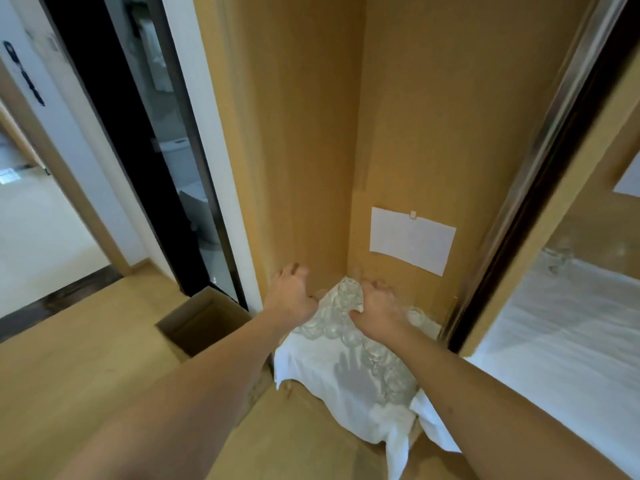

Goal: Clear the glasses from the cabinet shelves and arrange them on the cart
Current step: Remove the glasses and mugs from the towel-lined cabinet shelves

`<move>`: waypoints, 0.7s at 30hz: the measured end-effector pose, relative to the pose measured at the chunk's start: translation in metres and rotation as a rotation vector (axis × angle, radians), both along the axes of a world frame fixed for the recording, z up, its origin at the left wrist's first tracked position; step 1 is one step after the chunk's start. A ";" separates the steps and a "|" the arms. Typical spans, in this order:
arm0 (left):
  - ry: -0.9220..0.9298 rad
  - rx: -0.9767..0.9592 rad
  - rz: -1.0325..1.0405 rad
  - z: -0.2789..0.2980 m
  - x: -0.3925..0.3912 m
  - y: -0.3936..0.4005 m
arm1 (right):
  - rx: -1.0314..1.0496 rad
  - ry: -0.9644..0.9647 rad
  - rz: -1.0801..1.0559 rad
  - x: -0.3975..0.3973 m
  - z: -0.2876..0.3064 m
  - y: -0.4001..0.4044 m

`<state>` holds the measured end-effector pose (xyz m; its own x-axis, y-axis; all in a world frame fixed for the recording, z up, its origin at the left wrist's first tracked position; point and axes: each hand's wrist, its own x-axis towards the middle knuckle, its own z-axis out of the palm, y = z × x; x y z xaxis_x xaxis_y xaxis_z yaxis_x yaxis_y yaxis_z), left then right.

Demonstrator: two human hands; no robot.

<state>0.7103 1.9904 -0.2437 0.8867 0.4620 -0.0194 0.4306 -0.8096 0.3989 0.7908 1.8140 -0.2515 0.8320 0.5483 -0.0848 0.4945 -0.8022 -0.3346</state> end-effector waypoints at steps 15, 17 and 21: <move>0.119 -0.026 -0.144 -0.075 0.084 0.107 | -0.121 0.109 -0.171 0.043 -0.076 0.082; 0.140 -0.041 -0.182 -0.085 0.095 0.124 | -0.132 0.129 -0.206 0.046 -0.084 0.093; 0.180 -0.058 -0.266 -0.104 0.109 0.149 | -0.169 0.164 -0.291 0.050 -0.094 0.114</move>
<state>0.8190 2.1391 -0.3482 0.9561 0.2083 -0.2060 0.2749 -0.8812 0.3846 0.8405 1.9283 -0.3459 0.9188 0.2576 -0.2991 0.1885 -0.9521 -0.2409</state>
